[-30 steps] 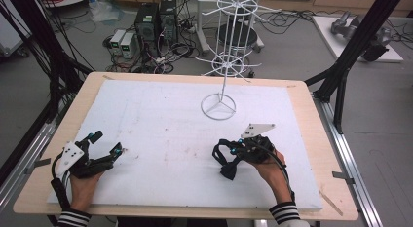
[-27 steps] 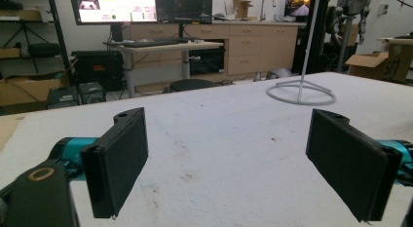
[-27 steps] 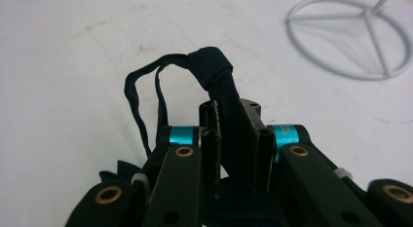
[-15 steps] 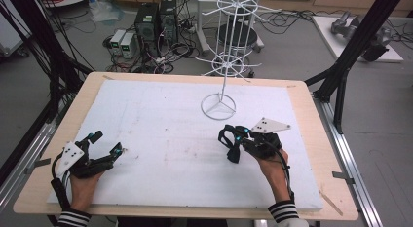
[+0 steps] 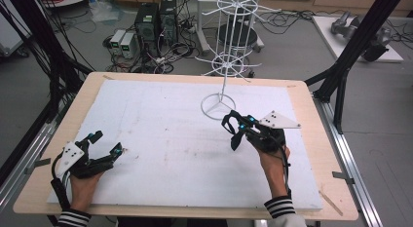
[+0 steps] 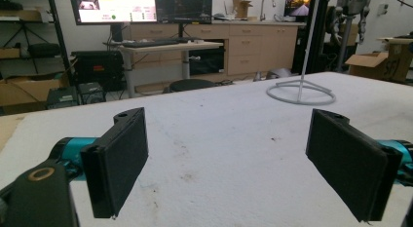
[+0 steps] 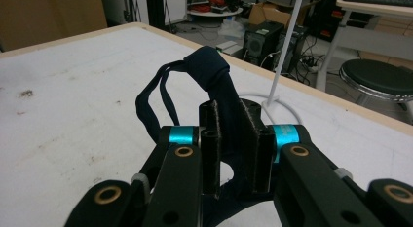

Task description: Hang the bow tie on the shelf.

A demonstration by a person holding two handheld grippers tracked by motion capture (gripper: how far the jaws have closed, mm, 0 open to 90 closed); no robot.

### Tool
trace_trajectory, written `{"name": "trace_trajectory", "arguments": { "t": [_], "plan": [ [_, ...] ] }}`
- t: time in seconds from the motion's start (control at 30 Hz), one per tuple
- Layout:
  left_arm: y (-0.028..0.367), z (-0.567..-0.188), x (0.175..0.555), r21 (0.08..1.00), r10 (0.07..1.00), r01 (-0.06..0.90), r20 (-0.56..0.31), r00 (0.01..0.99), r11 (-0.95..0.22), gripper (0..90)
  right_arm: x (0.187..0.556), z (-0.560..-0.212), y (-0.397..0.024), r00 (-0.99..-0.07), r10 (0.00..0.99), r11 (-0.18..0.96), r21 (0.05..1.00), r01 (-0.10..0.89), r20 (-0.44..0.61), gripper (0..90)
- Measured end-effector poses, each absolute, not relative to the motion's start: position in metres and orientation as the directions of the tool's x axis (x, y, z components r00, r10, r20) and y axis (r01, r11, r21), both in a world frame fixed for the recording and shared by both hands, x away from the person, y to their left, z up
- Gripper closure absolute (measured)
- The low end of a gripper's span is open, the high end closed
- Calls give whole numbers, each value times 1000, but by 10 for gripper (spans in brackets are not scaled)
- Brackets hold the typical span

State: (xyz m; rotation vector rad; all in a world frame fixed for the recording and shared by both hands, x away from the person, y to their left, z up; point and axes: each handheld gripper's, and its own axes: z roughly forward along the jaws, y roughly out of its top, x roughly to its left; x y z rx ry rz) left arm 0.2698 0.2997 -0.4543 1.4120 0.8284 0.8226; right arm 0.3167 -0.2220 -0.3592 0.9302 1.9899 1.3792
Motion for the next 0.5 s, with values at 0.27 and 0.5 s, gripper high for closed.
{"name": "trace_trajectory", "arguments": {
  "t": [0.27, 0.5],
  "plan": [
    [300, -454, 270, 1000, 872, 4, 0, 489, -2, 158, 324, -346, -216, -604, 796, 212, 954, 211, -43, 797],
    [300, -454, 270, 1000, 873, 5, -3, 488, 0, 158, 329, -334, -210, -592, 804, 201, 962, 184, -55, 797]
  ]
}}
